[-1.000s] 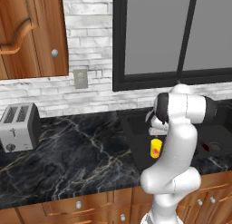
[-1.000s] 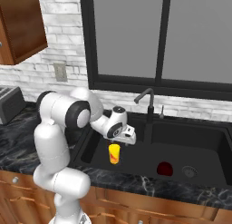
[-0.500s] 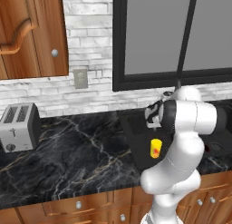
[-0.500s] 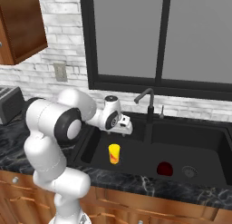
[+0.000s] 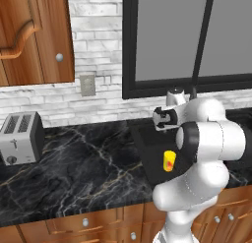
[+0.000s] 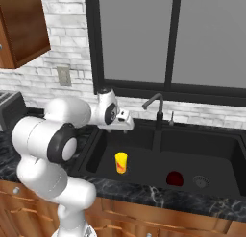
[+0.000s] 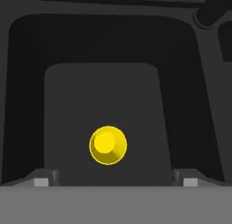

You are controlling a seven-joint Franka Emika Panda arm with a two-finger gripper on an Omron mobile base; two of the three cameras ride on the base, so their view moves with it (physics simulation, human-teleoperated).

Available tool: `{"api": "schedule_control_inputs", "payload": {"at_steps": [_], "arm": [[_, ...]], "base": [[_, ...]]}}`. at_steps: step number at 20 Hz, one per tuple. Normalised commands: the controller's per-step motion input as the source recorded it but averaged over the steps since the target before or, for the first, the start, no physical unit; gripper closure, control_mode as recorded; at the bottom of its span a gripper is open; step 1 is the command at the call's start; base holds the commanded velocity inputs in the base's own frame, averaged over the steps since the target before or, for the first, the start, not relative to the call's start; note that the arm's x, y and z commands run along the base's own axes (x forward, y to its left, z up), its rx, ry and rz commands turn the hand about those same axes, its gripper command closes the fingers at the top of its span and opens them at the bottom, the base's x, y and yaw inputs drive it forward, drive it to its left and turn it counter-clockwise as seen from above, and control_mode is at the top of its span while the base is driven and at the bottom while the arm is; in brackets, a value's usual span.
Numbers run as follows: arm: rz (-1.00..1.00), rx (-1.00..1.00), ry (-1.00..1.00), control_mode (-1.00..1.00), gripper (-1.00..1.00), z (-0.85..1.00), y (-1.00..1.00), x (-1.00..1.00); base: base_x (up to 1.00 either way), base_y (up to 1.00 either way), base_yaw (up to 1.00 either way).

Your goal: Move any existing items from the left basin to the right basin for drying. Then move the cup from the counter to the left basin of the sink for washing.

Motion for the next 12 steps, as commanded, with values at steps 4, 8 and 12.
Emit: {"api": "schedule_control_inputs", "payload": {"at_steps": [4,8,12], "arm": [[0.0,-0.08,0.0,-1.0,-1.0,0.54,0.28,-0.19],[0.0,-0.09,-0.02,-1.0,-1.0,0.51,0.34,-0.33],[0.0,-0.11,-0.01,-1.0,-1.0,0.42,0.48,-0.37]], "base": [[0.0,0.0,0.0],[0.0,0.0,0.0],[0.0,0.0,0.0]]}}
